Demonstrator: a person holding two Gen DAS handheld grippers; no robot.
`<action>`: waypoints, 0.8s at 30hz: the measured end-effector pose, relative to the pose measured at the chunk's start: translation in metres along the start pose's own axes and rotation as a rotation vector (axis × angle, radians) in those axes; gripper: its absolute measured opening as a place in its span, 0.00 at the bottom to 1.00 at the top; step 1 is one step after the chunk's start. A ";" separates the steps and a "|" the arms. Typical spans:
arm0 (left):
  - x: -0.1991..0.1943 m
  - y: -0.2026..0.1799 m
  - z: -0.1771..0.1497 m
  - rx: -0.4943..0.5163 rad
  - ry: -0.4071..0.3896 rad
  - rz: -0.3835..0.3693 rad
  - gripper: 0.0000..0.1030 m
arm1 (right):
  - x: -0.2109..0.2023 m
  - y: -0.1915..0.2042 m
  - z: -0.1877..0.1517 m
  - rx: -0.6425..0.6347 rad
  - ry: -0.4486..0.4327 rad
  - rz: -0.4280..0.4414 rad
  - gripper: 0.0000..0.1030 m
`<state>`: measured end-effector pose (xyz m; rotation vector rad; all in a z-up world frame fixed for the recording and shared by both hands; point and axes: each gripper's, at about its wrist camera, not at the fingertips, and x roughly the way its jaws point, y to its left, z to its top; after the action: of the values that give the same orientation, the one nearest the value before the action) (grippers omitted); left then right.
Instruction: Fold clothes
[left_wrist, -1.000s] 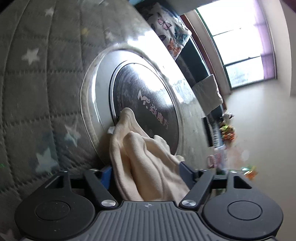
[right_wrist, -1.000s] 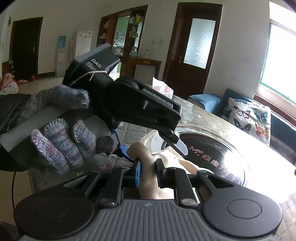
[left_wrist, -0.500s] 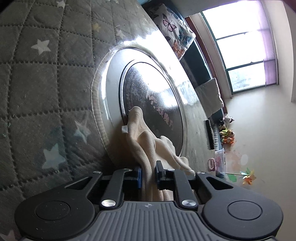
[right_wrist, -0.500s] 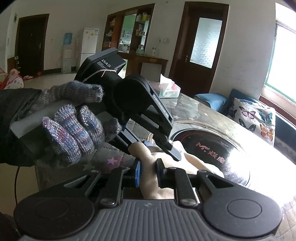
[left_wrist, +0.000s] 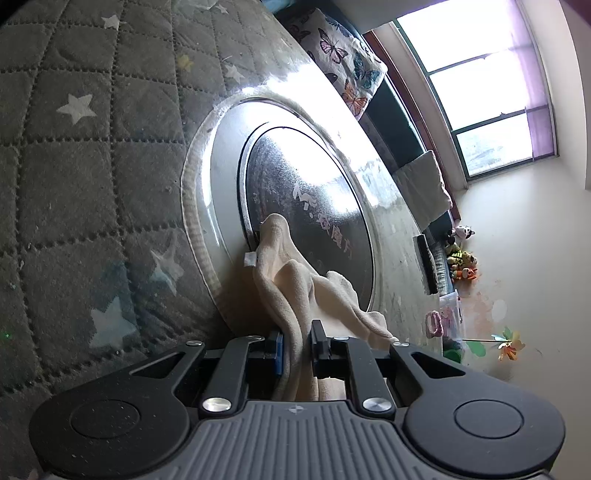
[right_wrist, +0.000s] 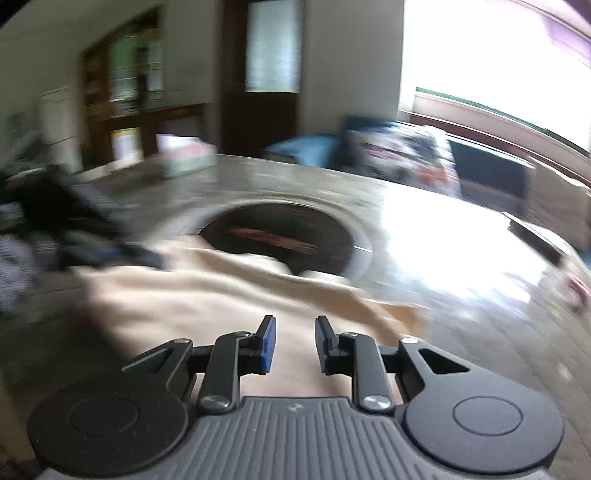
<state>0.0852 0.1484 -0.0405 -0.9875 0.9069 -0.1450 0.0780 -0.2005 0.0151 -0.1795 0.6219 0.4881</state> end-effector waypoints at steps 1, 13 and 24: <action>0.000 -0.001 0.000 0.006 -0.001 0.002 0.15 | 0.003 -0.013 -0.003 0.038 0.008 -0.022 0.22; 0.000 -0.022 -0.001 0.097 -0.024 0.028 0.14 | 0.031 -0.064 -0.019 0.275 0.034 0.000 0.20; 0.028 -0.085 -0.004 0.253 -0.006 -0.007 0.12 | -0.016 -0.090 -0.009 0.316 -0.089 -0.037 0.08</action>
<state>0.1244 0.0835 0.0074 -0.7560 0.8559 -0.2565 0.1066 -0.2880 0.0188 0.1292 0.5990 0.3545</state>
